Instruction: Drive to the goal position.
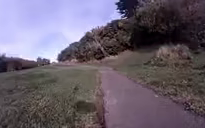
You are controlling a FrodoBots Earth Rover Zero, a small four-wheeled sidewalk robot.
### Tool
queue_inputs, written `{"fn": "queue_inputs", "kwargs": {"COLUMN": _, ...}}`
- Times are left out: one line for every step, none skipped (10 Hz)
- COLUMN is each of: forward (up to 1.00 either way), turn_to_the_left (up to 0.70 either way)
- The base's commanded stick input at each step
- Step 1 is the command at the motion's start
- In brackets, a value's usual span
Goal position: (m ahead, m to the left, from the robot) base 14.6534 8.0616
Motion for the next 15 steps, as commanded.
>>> {"fn": "queue_inputs", "kwargs": {"forward": 0.85, "turn_to_the_left": 0.00}}
{"fn": "queue_inputs", "kwargs": {"forward": 0.85, "turn_to_the_left": 0.00}}
{"fn": "queue_inputs", "kwargs": {"forward": 0.85, "turn_to_the_left": 0.00}}
{"fn": "queue_inputs", "kwargs": {"forward": 0.85, "turn_to_the_left": 0.00}}
{"fn": "queue_inputs", "kwargs": {"forward": 0.85, "turn_to_the_left": 0.00}}
{"fn": "queue_inputs", "kwargs": {"forward": 0.85, "turn_to_the_left": 0.00}}
{"fn": "queue_inputs", "kwargs": {"forward": 0.85, "turn_to_the_left": 0.00}}
{"fn": "queue_inputs", "kwargs": {"forward": 0.85, "turn_to_the_left": 0.00}}
{"fn": "queue_inputs", "kwargs": {"forward": 0.85, "turn_to_the_left": 0.00}}
{"fn": "queue_inputs", "kwargs": {"forward": 0.85, "turn_to_the_left": 0.00}}
{"fn": "queue_inputs", "kwargs": {"forward": 0.85, "turn_to_the_left": -0.05}}
{"fn": "queue_inputs", "kwargs": {"forward": 0.85, "turn_to_the_left": -0.14}}
{"fn": "queue_inputs", "kwargs": {"forward": 0.85, "turn_to_the_left": -0.25}}
{"fn": "queue_inputs", "kwargs": {"forward": 0.85, "turn_to_the_left": -0.34}}
{"fn": "queue_inputs", "kwargs": {"forward": 0.85, "turn_to_the_left": -0.34}}
